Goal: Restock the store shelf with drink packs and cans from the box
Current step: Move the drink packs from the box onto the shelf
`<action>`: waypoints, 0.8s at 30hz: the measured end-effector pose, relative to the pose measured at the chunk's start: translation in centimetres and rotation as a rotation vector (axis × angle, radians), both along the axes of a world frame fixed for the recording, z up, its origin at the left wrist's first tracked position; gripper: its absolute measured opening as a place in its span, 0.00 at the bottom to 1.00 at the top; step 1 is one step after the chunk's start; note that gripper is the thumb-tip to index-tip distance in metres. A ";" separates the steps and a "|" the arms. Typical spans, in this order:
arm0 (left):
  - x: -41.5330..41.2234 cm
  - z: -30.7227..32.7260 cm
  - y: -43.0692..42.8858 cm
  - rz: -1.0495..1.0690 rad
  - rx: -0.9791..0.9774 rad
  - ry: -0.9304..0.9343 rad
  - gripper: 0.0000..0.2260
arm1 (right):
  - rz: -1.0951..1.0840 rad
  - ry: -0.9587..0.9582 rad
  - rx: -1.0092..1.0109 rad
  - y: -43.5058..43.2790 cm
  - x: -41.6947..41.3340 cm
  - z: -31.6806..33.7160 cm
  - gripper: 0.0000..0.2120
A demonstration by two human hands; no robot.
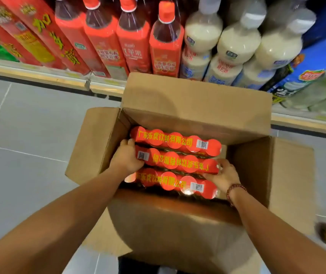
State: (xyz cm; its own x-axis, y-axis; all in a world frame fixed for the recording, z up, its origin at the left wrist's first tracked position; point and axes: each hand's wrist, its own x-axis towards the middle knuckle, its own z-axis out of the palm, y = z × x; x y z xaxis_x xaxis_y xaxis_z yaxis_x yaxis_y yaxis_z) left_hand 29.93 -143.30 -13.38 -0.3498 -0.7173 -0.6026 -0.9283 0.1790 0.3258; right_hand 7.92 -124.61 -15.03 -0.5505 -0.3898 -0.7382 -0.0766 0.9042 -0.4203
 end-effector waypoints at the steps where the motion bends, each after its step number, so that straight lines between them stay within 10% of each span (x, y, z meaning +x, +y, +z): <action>1: -0.1 -1.1 0.1 0.005 0.012 -0.015 0.28 | 0.029 0.021 0.042 -0.2 0.1 -0.7 0.35; 24: -0.8 -0.5 0.3 -0.205 -0.262 -0.124 0.31 | 0.127 0.107 0.031 -0.6 -0.8 0.7 0.38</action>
